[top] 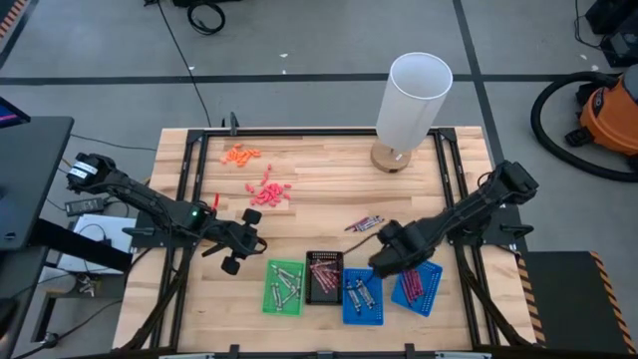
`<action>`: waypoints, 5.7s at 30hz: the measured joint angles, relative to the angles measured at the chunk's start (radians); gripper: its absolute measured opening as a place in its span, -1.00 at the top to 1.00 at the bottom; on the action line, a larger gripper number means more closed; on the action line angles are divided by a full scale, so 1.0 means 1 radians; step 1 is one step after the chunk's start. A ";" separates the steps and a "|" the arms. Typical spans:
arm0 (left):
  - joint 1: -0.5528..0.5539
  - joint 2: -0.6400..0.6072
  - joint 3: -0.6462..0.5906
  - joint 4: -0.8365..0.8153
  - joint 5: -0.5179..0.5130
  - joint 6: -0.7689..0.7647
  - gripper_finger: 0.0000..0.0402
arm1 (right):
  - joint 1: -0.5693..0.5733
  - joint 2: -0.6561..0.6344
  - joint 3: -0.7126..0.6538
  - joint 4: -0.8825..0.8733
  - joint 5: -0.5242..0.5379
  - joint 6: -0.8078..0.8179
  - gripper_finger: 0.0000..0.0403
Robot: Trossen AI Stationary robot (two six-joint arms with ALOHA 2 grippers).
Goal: Sort crayons
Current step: Put the black crayon into the left blue bin
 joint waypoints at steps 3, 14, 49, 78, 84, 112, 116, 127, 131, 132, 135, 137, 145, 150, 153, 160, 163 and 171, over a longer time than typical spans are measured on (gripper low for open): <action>0.000 0.000 0.000 0.000 0.000 0.000 0.42 | -0.036 0.000 0.018 0.034 0.096 -0.084 0.43; 0.000 0.000 0.000 0.010 0.004 0.011 0.42 | -0.184 0.000 -0.065 0.213 0.213 -0.674 0.43; 0.000 0.000 0.000 0.055 -0.001 0.033 0.42 | -0.465 0.000 -0.435 0.731 0.035 -1.430 0.43; 0.000 0.000 0.000 0.054 0.000 0.033 0.42 | -0.446 0.004 -0.243 0.660 -0.010 -1.394 0.54; 0.000 0.000 0.000 0.054 0.001 0.033 0.42 | -0.432 0.004 -0.208 0.658 -0.038 -1.362 0.55; 0.001 0.000 0.000 0.059 0.002 0.023 0.42 | -0.525 0.002 -0.312 0.611 0.245 -1.085 0.26; 0.001 0.000 0.000 0.059 0.002 0.023 0.42 | -0.544 0.002 -0.312 0.598 0.286 -1.125 0.26; 0.001 0.000 0.000 0.059 -0.001 0.023 0.42 | -0.603 0.000 -0.401 0.696 0.214 -1.151 0.27; 0.001 0.000 0.000 0.058 -0.001 0.023 0.42 | -0.605 -0.001 -0.417 0.740 0.211 -1.158 0.27; 0.001 0.000 0.000 0.058 -0.001 0.023 0.42 | -0.605 0.001 -0.418 0.746 0.205 -1.161 0.28; 0.001 0.000 0.000 0.058 -0.001 0.023 0.42 | -0.611 0.002 -0.419 0.754 0.196 -1.167 0.28; 0.001 0.000 0.000 0.058 -0.001 0.024 0.42 | -0.618 0.002 -0.419 0.744 0.189 -1.169 0.28; 0.001 0.000 0.000 0.058 -0.001 0.024 0.42 | -0.631 -0.002 -0.405 0.730 0.142 -1.180 0.28; 0.001 0.000 0.000 0.058 0.000 0.024 0.42 | -0.631 -0.011 -0.405 0.692 0.193 -1.190 0.28; 0.001 0.000 0.000 0.059 0.000 0.033 0.42 | -0.636 -0.011 -0.405 0.691 0.199 -1.207 0.28; 0.001 0.000 0.000 0.060 0.001 0.034 0.42 | -0.649 -0.018 -0.405 0.705 0.150 -1.215 0.29; 0.000 0.000 0.000 0.061 0.004 0.034 0.42 | -0.649 -0.029 -0.405 0.694 0.173 -1.217 0.29; 0.001 0.000 0.000 0.063 0.004 0.033 0.42 | -0.698 -0.050 -0.405 0.682 0.229 -1.252 0.29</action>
